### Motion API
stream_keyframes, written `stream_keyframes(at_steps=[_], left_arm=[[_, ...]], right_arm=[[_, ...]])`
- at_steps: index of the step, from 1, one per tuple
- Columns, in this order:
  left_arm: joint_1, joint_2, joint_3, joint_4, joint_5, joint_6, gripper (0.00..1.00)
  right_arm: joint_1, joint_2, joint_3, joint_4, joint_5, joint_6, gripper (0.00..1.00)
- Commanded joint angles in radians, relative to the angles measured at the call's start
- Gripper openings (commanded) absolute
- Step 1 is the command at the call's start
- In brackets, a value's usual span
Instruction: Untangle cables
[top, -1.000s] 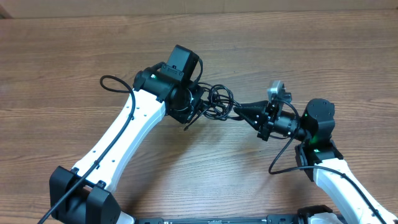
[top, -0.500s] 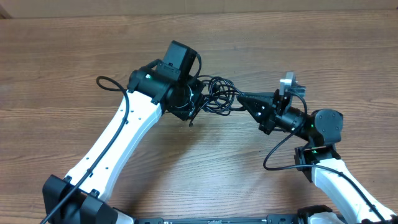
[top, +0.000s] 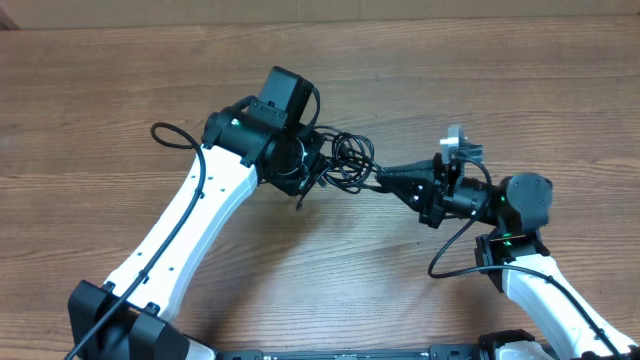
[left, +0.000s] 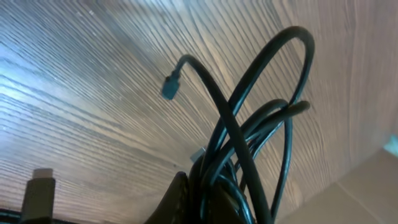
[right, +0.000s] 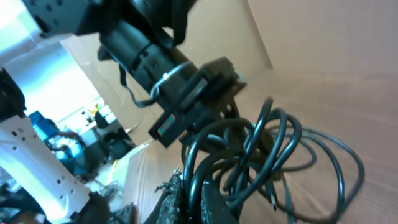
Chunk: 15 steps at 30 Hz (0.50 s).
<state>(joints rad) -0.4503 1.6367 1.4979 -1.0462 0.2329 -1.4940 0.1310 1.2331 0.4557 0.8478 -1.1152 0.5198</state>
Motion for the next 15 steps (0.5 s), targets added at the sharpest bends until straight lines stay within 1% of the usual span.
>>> stream_keyframes(at_steps=[1,4,8,13,15], left_arm=[[0.063,0.039,-0.024,0.003,-0.149,-0.018,0.05],[0.055,0.039,-0.024,0.013,-0.127,0.033,0.04],[0.035,0.039,-0.023,0.031,-0.121,0.092,0.05],[0.001,0.039,-0.024,0.072,-0.074,0.104,0.04],[-0.018,0.039,-0.024,0.095,-0.075,0.104,0.04]], right_arm=[[-0.007,-0.047,0.028,-0.074,-0.045,-0.084,0.04],[-0.007,-0.047,0.028,-0.143,0.035,-0.084,0.04],[-0.007,-0.035,0.028,-0.154,0.074,-0.084,0.04],[-0.007,0.000,0.028,-0.155,0.079,-0.084,0.04],[-0.007,0.028,0.028,-0.155,0.079,-0.083,0.06]])
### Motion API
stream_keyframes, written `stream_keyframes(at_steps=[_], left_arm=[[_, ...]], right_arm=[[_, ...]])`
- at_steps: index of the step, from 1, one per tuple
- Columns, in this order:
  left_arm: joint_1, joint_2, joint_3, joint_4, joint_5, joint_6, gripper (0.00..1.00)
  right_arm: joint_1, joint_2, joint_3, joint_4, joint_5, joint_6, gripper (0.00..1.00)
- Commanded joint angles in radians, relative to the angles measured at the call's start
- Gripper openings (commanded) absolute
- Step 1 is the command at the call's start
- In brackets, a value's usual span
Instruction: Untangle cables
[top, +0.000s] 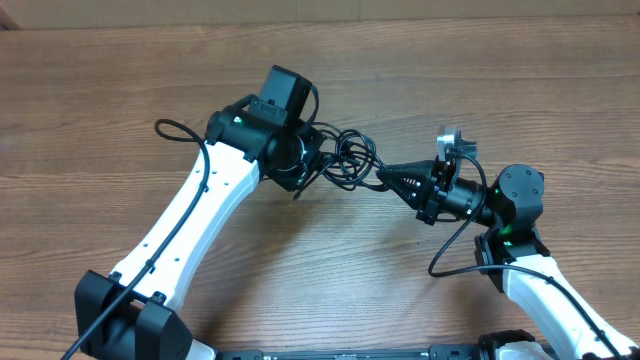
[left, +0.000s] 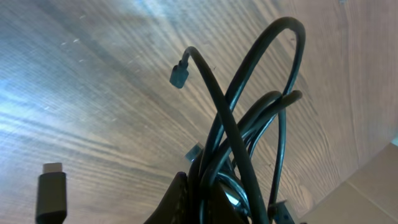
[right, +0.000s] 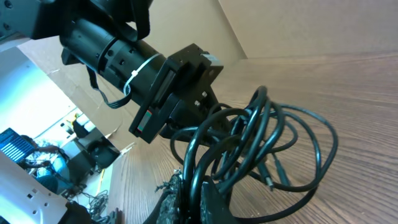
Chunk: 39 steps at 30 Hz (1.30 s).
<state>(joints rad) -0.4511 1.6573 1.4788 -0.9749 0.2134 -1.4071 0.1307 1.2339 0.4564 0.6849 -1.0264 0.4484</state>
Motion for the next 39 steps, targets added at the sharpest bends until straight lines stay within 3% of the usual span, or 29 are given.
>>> stream_keyframes(at_steps=[1,10,15,21,26,34,39], left_arm=[[-0.025,0.018,-0.005,0.032,-0.055,0.017,0.04],[-0.054,0.018,-0.005,0.033,-0.062,0.114,0.04],[-0.052,0.018,-0.004,0.029,-0.177,0.113,0.04],[-0.051,0.018,-0.005,0.005,-0.292,0.077,0.05],[-0.041,0.018,-0.005,-0.076,-0.381,-0.032,0.04],[0.010,0.018,-0.005,-0.125,-0.377,-0.093,0.04],[0.018,0.018,-0.005,-0.124,-0.377,-0.094,0.04]], right_arm=[[-0.006,0.042,0.027,0.008,-0.010,-0.012,0.07],[-0.006,0.139,0.027,0.018,-0.008,-0.008,0.04],[-0.006,0.139,0.027,0.131,-0.068,0.051,0.04],[-0.006,0.139,0.027,0.310,-0.201,0.087,0.04],[-0.006,0.139,0.027,0.400,-0.260,0.086,0.04],[-0.006,0.139,0.027,0.514,-0.491,0.085,0.04],[-0.006,0.139,0.027,0.518,-0.524,0.079,0.04]])
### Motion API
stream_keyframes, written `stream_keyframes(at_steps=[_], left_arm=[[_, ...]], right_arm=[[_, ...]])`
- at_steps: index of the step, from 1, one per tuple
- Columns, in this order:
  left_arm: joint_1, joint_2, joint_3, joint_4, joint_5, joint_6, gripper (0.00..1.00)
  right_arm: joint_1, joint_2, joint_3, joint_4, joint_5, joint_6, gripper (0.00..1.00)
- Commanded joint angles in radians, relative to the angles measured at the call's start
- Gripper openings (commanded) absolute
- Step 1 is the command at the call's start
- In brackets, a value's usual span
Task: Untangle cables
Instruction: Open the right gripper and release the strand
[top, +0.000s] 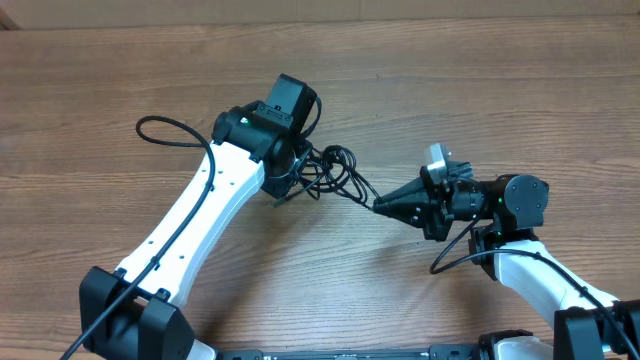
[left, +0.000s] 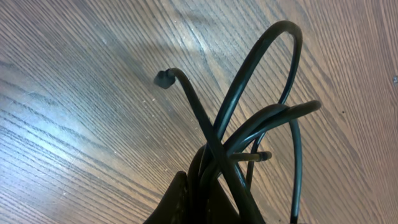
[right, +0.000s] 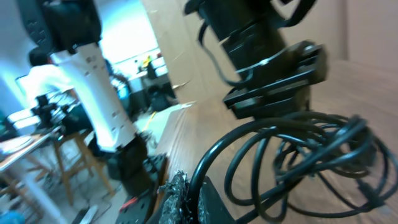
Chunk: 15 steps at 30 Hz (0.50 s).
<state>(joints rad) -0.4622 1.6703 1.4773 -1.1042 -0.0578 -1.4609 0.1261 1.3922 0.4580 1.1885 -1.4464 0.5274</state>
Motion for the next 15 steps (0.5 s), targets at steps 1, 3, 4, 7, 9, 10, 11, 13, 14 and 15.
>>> stream_keyframes(at_steps=[1,3,4,7,9,10,11,13,14,15], left_arm=[[0.030,0.005,-0.003,0.008,-0.100,-0.040,0.04],[0.030,0.005,-0.003,0.010,-0.090,-0.040,0.05],[0.030,0.005,-0.003,0.008,-0.089,-0.039,0.05],[0.032,0.005,-0.003,0.005,-0.100,-0.035,0.04],[0.032,0.005,-0.003,0.012,-0.097,-0.026,0.04],[0.032,0.005,-0.003,0.016,-0.098,-0.005,0.04],[0.032,0.005,-0.003,0.023,-0.098,0.034,0.04],[0.032,0.005,-0.003,0.050,-0.098,0.143,0.04],[0.032,0.005,-0.003,0.061,-0.098,0.197,0.04],[0.032,0.005,-0.003,0.067,-0.098,0.235,0.04]], right_arm=[[-0.002,-0.019,0.026,0.014,-0.104,0.000,0.04],[-0.002,-0.019,0.026,0.014,-0.104,0.000,0.04],[-0.002,-0.019,0.026,0.013,-0.104,-0.001,0.04],[-0.002,-0.019,0.026,0.002,-0.102,-0.001,0.05],[-0.002,-0.019,0.026,-0.074,-0.069,-0.001,0.65],[-0.002,-0.019,0.026,-0.108,-0.051,0.000,1.00],[-0.002,-0.019,0.026,-0.147,-0.033,-0.001,1.00],[-0.002,-0.019,0.026,-0.225,0.014,-0.001,1.00],[-0.002,-0.019,0.026,-0.271,0.049,-0.001,1.00],[-0.002,-0.019,0.026,-0.312,0.085,-0.001,1.00]])
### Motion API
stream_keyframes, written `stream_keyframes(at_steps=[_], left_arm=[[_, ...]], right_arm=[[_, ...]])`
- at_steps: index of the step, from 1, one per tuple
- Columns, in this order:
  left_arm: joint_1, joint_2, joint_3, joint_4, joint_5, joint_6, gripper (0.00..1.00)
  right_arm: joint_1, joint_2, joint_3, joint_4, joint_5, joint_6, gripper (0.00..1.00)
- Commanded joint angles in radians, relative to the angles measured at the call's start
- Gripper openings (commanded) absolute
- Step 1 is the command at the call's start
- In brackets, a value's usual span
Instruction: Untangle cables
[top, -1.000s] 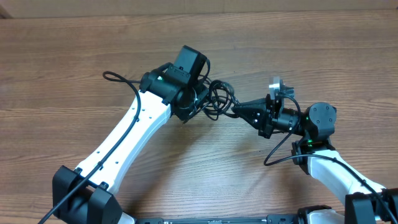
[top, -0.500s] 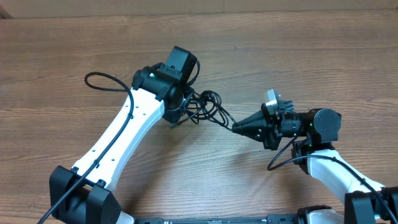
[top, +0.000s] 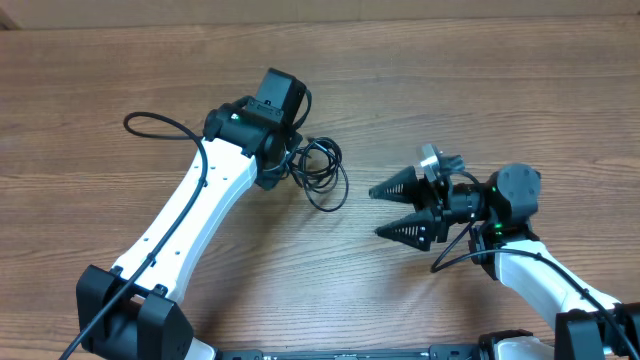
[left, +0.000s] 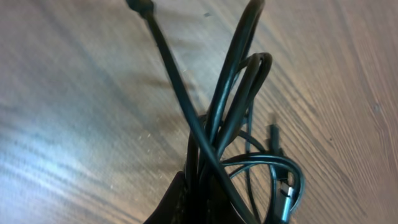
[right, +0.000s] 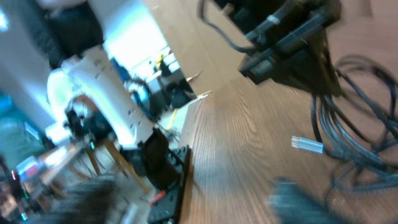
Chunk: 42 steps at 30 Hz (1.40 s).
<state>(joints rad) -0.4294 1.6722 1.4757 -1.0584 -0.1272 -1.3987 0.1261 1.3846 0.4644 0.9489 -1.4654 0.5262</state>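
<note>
A tangle of black cables (top: 322, 172) hangs from my left gripper (top: 287, 170), which is shut on the bundle where the strands cross. In the left wrist view the loops (left: 233, 87) rise from the jaws, and a silver-tipped plug (left: 285, 190) lies low on the right. My right gripper (top: 377, 212) stands wide open to the right of the tangle, apart from it, with nothing between its fingers. The blurred right wrist view shows the cables (right: 354, 118) and a small plug (right: 306, 144) ahead.
The wooden table (top: 470, 90) runs all round. The left arm's own wiring makes a loop (top: 150, 124) to the left of its wrist. The right arm's base (top: 520, 200) sits at the right. Beyond the table's edge the right wrist view shows room clutter (right: 124, 93).
My right gripper has let go of the cable and now stands wide open, drawn back to the right. The tangle has slackened and hangs only from my left gripper, which sits slightly further left.
Both grippers were shut on the tangle close together at mid table. They then stood further apart, with a strand stretched between them. Now my right gripper is open and empty, and my left gripper alone holds the bundle.
</note>
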Motion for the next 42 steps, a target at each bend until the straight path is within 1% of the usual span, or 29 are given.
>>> stream_keyframes(at_steps=[1,5,10,13,16,18,20,22,26,29,30,33,39,42], left_arm=[[-0.001,0.003,-0.002,0.024,-0.029,0.206,0.04],[-0.001,0.003,-0.002,0.039,-0.015,0.297,0.04],[-0.001,0.003,-0.002,0.091,0.099,0.444,0.04],[-0.003,0.003,-0.002,0.111,0.101,0.491,0.04],[-0.003,0.003,-0.002,0.134,0.102,0.520,0.04],[-0.003,0.003,-0.002,0.152,0.102,0.547,0.04],[-0.003,0.003,-0.002,0.164,0.102,0.547,0.04],[-0.003,0.003,-0.002,0.170,0.105,0.546,0.04],[-0.003,0.003,-0.002,0.175,0.124,0.505,0.04],[-0.007,0.003,-0.002,0.193,0.128,0.478,0.04],[-0.012,0.003,-0.002,0.206,0.128,0.477,0.04],[-0.031,0.003,-0.002,0.246,0.128,0.474,0.04],[-0.084,0.003,-0.002,0.308,0.126,0.470,0.04],[-0.103,0.003,-0.001,0.308,0.126,0.438,0.04]], right_arm=[[-0.002,-0.011,0.019,-0.108,0.138,0.000,1.00],[-0.002,-0.011,0.019,-0.259,0.292,0.001,1.00],[-0.002,-0.011,0.019,-0.417,0.424,0.000,1.00],[-0.002,-0.011,0.019,-0.431,0.440,0.002,1.00],[-0.002,-0.011,0.019,-0.415,0.440,0.076,1.00],[-0.002,-0.011,0.019,-0.409,0.440,0.197,1.00],[-0.002,-0.011,0.019,-0.409,0.440,0.295,1.00],[-0.002,-0.011,0.019,-0.399,0.445,0.312,1.00],[-0.002,-0.011,0.019,-0.398,0.455,0.312,0.91],[-0.002,-0.011,0.019,-0.406,0.455,0.340,0.80],[-0.002,-0.011,0.019,-0.414,0.455,0.359,0.78],[-0.002,-0.011,0.019,-0.436,0.455,0.387,0.78],[-0.001,-0.011,0.019,-0.467,0.463,0.386,0.77],[-0.001,-0.011,0.019,-0.466,0.482,0.386,0.73]])
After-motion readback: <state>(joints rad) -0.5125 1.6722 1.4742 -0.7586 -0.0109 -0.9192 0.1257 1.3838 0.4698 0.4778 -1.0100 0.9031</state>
